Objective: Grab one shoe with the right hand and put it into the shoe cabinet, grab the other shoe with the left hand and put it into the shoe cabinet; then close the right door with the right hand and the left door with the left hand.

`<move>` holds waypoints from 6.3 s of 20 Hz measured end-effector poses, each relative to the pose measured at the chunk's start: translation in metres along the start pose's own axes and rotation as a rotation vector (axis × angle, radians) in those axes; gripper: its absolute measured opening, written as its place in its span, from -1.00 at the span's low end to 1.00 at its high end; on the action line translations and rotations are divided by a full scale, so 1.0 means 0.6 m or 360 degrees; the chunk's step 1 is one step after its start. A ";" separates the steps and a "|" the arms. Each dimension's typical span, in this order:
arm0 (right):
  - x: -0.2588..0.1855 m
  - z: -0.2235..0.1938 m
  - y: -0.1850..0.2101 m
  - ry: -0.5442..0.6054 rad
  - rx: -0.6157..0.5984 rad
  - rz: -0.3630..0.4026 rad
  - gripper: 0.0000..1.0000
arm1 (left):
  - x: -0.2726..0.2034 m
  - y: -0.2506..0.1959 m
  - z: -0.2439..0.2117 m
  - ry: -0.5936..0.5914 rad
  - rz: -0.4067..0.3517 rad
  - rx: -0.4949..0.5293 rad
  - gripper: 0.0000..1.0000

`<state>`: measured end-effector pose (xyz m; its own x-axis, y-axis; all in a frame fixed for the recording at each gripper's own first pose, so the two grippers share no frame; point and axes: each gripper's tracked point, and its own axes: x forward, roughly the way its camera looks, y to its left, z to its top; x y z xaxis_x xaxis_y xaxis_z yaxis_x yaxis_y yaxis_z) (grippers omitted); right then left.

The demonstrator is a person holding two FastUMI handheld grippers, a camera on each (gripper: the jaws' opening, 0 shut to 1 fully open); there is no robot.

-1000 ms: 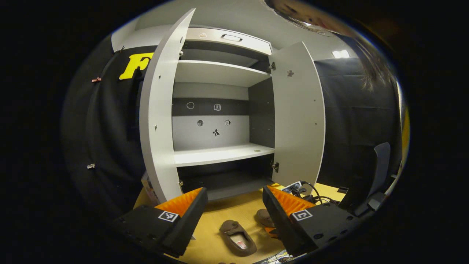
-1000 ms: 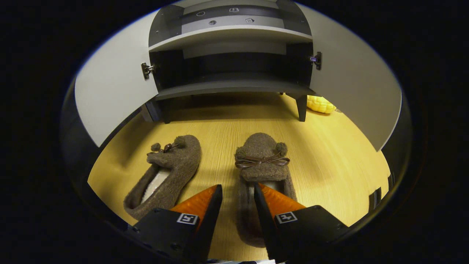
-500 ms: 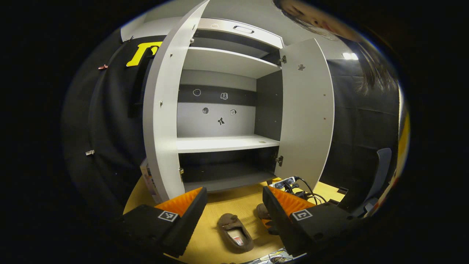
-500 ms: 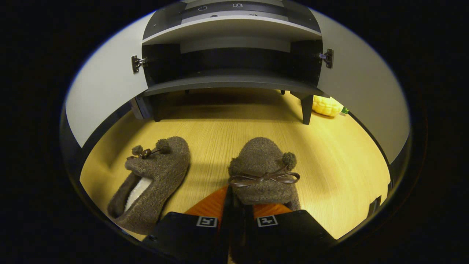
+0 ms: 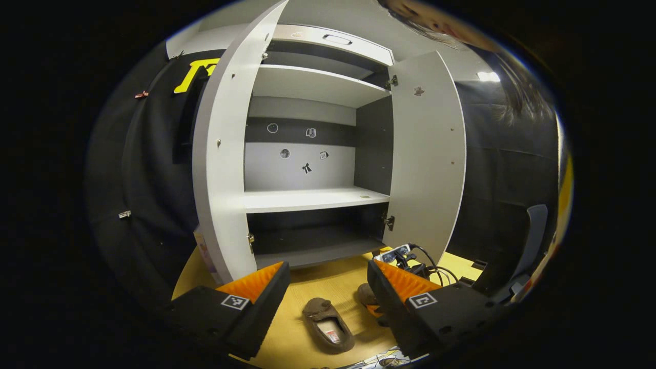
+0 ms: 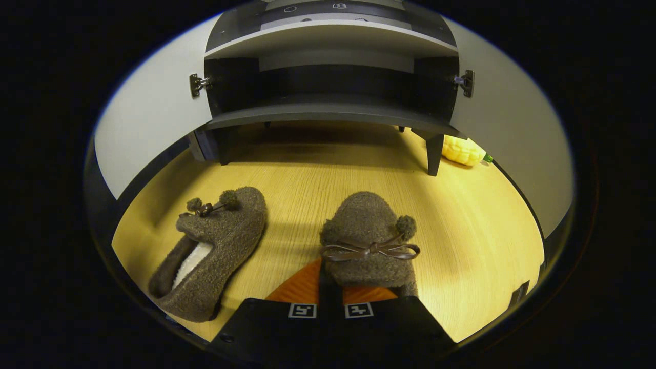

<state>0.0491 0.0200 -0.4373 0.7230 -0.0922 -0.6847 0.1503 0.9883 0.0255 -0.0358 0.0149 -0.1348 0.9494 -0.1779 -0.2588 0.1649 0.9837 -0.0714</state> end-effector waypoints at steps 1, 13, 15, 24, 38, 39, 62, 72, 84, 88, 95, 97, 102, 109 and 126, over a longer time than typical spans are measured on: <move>-0.013 0.012 -0.006 -0.0021 -0.0003 0.0004 -0.89 | -0.002 -0.001 0.001 -0.0004 0.0000 -0.0009 0.92; -0.253 0.361 -0.063 -0.0514 -0.0102 -0.0025 -0.90 | -0.020 -0.044 0.046 -0.0103 -0.0113 0.0012 0.92; -0.266 0.427 -0.065 -0.0590 -0.0117 -0.0036 -0.89 | -0.028 -0.046 0.047 -0.0100 -0.0124 -0.0016 0.91; -0.205 0.746 -0.053 -0.0814 -0.0116 0.0075 -0.90 | -0.039 -0.037 0.043 -0.0080 0.0086 -0.0187 0.90; 0.093 0.841 -0.077 -0.0541 -0.0123 0.0141 -0.90 | -0.010 -0.061 0.037 -0.0037 0.0721 -0.0264 0.90; 0.104 0.838 -0.077 -0.0519 -0.0134 0.0118 -0.91 | -0.009 -0.058 0.035 -0.0020 0.0734 -0.0257 0.90; -0.288 0.766 -0.056 -0.1135 -0.0105 0.0156 0.99 | -0.047 -0.035 -0.057 0.0048 0.0429 -0.0345 0.89; -0.500 0.537 -0.088 -0.1266 0.0026 0.0100 0.96 | 0.037 0.004 -0.256 0.0307 0.0319 -0.0346 0.90; -0.496 0.443 -0.093 -0.1113 0.0026 0.0141 0.96 | 0.152 0.062 -0.449 0.0651 0.0435 -0.0277 0.84; -0.472 0.433 -0.095 -0.1058 0.0000 0.0157 0.96 | 0.178 0.064 -0.467 0.0688 0.0418 -0.0297 0.67; -0.447 0.424 -0.099 -0.0996 -0.0008 0.0175 0.96 | 0.195 0.058 -0.492 0.0747 0.0406 -0.0244 -0.17; -0.444 0.419 -0.102 -0.0977 -0.0012 0.0173 0.96 | 0.198 0.058 -0.490 0.0735 0.0425 -0.0233 -0.37; -0.439 0.418 -0.103 -0.0946 0.0000 0.0189 0.96 | 0.195 0.063 -0.490 0.0759 0.0448 -0.0182 -0.87; -0.454 0.422 -0.091 -0.0952 -0.0044 0.0252 0.96 | 0.170 0.041 -0.444 0.0753 0.0394 -0.0151 -0.90; -0.532 0.490 -0.043 -0.1109 -0.0063 0.0731 0.99 | 0.147 0.004 0.155 0.0116 0.0443 0.0067 -0.92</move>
<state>0.0125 -0.0119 -0.0053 0.9600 0.2799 -0.0047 -0.2757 0.9482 0.1576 0.0736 0.0041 -0.0683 0.9382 0.0991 -0.3317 -0.0867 0.9949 0.0520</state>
